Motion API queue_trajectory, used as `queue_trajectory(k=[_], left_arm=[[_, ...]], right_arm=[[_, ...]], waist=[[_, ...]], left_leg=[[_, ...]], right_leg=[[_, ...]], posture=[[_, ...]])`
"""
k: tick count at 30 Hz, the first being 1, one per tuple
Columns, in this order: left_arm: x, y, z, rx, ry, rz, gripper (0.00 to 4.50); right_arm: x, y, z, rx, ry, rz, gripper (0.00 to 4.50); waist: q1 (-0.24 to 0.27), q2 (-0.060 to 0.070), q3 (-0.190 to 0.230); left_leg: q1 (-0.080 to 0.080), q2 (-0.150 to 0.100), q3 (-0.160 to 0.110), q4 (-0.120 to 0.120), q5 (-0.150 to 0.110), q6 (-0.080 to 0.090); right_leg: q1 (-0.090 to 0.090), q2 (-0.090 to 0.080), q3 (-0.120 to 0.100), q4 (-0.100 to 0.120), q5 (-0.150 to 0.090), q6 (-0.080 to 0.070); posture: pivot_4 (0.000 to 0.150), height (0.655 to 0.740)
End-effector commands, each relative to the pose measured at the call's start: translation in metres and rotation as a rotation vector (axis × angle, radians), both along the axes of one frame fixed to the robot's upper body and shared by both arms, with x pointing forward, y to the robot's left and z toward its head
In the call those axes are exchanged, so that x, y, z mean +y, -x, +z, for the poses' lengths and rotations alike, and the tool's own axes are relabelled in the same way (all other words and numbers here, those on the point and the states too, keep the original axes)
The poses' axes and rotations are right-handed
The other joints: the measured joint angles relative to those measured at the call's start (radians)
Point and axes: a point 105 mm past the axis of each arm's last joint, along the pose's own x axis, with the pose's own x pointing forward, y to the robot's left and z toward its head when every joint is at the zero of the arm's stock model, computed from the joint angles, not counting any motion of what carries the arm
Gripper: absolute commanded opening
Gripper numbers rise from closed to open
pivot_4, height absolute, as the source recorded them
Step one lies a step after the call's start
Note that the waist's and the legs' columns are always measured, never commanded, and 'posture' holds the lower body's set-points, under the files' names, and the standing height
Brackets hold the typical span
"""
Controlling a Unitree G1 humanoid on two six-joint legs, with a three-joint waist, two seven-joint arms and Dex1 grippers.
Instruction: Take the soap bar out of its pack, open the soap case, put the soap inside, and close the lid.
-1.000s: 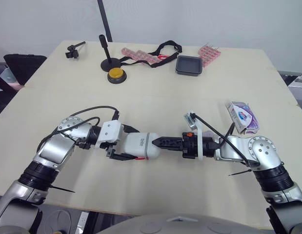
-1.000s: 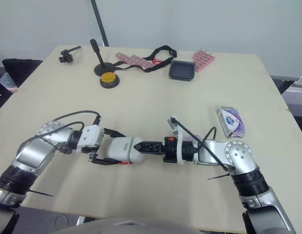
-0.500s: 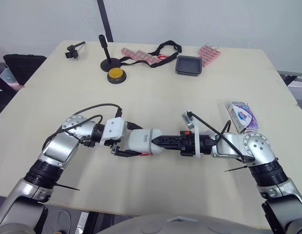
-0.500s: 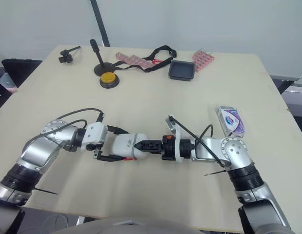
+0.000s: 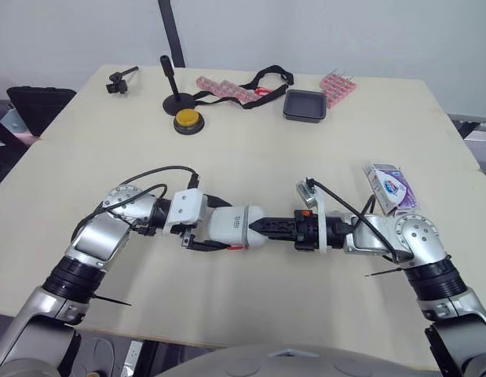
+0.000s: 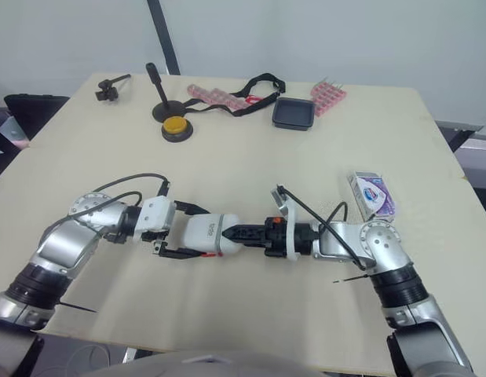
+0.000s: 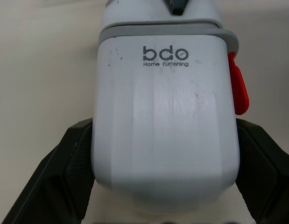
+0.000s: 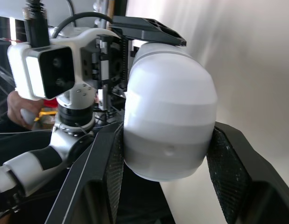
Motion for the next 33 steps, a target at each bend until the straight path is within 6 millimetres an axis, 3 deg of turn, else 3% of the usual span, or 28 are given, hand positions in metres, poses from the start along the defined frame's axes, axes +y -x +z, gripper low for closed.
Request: queue_trajectory(k=[1,7,14,17,22,26,33], left_arm=[[0.009,-0.005,0.006,-0.016,0.007,0.029,3.48],[0.013,-0.009,0.007,-0.035,0.012,0.037,3.48],[0.025,-0.005,-0.002,-0.013,-0.015,0.055,3.48],[0.029,-0.012,-0.007,-0.008,-0.013,0.083,3.48],[0.026,-0.018,-0.010,-0.007,-0.012,0.071,3.48],[0.022,-0.021,-0.010,-0.010,-0.014,0.043,3.48],[0.017,-0.026,-0.010,-0.014,-0.014,0.014,3.48]], right_arm=[[-0.020,-0.003,0.026,-0.088,-0.099,-0.054,2.10],[-0.036,-0.005,0.038,-0.134,-0.144,-0.087,2.10],[-0.076,-0.009,0.042,-0.292,0.253,-0.315,2.10],[-0.092,0.005,0.038,-0.319,0.426,-0.279,2.10],[-0.132,0.002,0.036,-0.271,0.530,-0.406,2.10],[-0.168,0.014,0.019,-0.143,0.704,-0.409,2.10],[-0.200,0.020,0.006,-0.024,0.875,-0.442,2.10]], waist=[[0.001,0.000,0.000],[-0.003,0.000,0.000],[0.017,0.000,0.000],[0.022,0.000,0.000],[0.023,-0.001,0.000],[0.024,-0.001,0.000],[0.018,-0.001,0.000]], left_leg=[[0.000,0.000,0.000,0.000,0.000,0.000],[0.000,0.000,0.000,0.000,0.001,0.002],[0.001,0.000,0.000,0.000,0.002,0.004],[0.001,0.000,0.000,0.000,0.002,0.004],[0.000,0.000,0.000,0.000,0.002,0.003],[0.000,0.000,0.000,0.000,0.002,0.004],[0.000,0.000,0.000,0.000,0.002,0.004]], right_leg=[[0.000,0.000,0.000,0.000,0.000,0.000],[0.000,0.000,0.000,0.000,0.000,0.000],[0.000,0.000,0.000,-0.002,0.000,0.000],[0.000,0.001,0.001,-0.002,0.000,0.000],[0.001,0.000,0.001,-0.003,0.000,0.000],[0.001,0.000,0.001,-0.003,0.000,0.000],[0.001,0.000,0.001,-0.003,0.000,0.000]], posture=[[0.150,0.7395],[0.150,0.7395],[0.150,0.7395],[0.150,0.7395],[0.150,0.7395],[0.150,0.7395],[0.150,0.7395]])
